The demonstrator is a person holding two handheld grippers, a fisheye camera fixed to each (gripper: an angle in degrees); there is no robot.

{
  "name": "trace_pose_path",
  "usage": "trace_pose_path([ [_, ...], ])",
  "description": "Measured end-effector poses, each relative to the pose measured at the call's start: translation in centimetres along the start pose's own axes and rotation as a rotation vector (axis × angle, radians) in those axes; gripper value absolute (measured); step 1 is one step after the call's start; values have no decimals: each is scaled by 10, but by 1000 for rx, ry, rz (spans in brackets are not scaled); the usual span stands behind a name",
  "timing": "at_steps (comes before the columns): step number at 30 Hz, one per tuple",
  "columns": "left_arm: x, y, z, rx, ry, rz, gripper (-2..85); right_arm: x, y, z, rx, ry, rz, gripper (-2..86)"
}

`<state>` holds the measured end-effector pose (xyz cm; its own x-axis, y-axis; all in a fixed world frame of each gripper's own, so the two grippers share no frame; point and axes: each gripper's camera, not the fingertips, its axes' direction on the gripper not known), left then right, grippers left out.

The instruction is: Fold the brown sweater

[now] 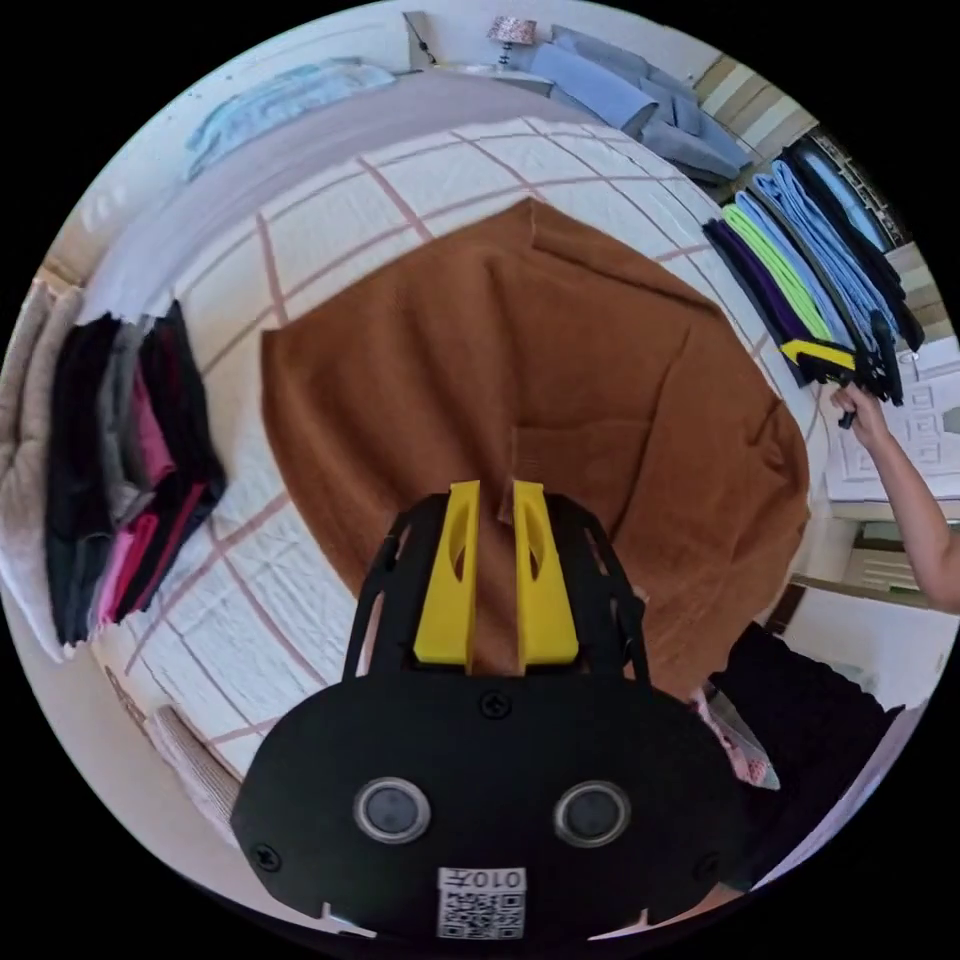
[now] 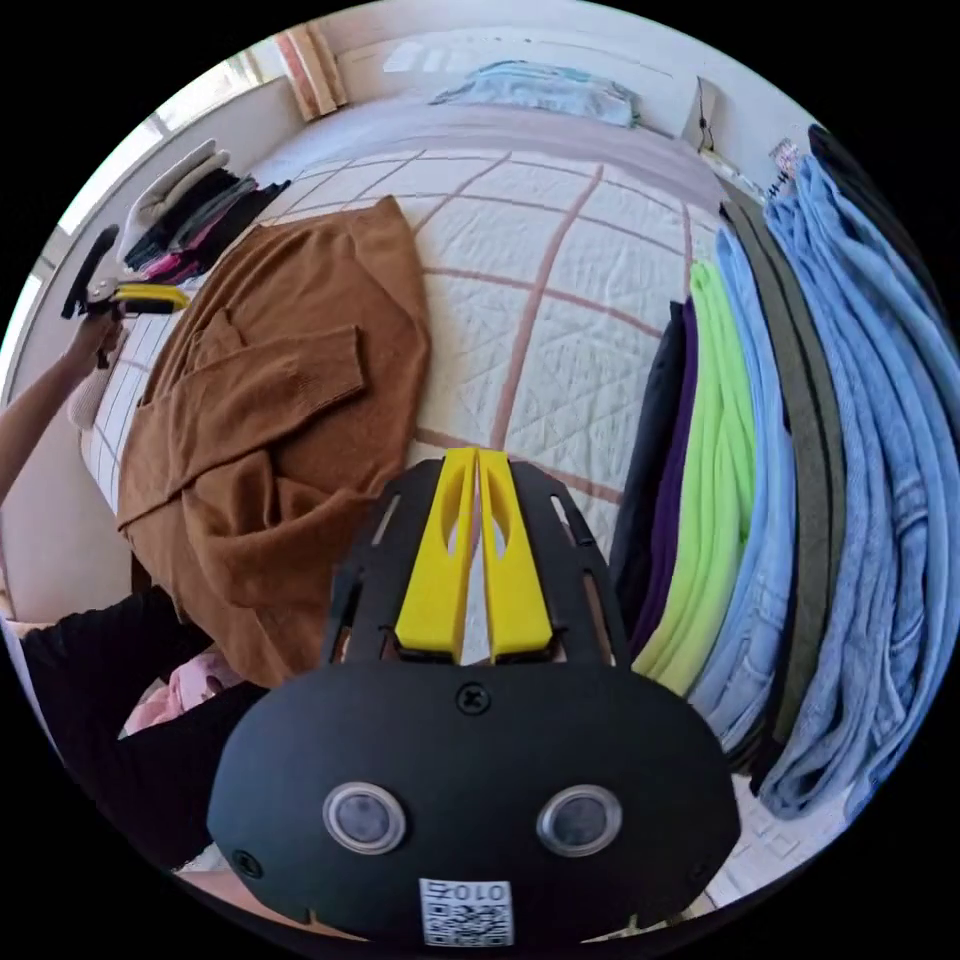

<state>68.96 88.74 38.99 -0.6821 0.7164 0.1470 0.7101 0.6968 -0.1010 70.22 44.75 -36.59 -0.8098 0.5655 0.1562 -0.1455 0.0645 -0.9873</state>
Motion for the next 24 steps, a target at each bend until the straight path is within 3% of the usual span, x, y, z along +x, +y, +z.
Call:
trace_pose_path([
  [2, 2, -10, -30, 171, -114, -51, 67, -18, 6, -11, 42, -24, -41, 26],
  [4, 3, -39, -25, 205, -40, -31, 79, -33, 12, -14, 62, -49, -62, 25],
  [7, 3, -108, 12, 158, 108, 1, 92, -49, 20, -10, 80, -31, -51, 18],
  [13, 34, -217, 83, 37, 2, 145, 100, -49, 38, -6, 65, -24, 9, 14],
  [15, 34, -235, 108, -67, 134, 161, 97, -40, 51, -5, 46, -40, 44, 17],
  [16, 37, -245, 115, -88, 283, 192, 94, -37, 55, -5, 41, -46, 51, 18],
  [18, 37, -262, 114, -58, 473, 192, 93, -30, 67, -6, 42, -71, 76, 22],
  [20, 17, -279, 93, 190, 632, 141, 96, -27, 74, -6, 35, -84, 77, 25],
  [22, -8, -282, 78, 385, 657, 40, 104, -26, 79, -6, 30, -82, 82, 26],
  [24, -25, -286, 76, 375, 640, -15, 111, -25, 85, -7, 35, -86, 89, 27],
])
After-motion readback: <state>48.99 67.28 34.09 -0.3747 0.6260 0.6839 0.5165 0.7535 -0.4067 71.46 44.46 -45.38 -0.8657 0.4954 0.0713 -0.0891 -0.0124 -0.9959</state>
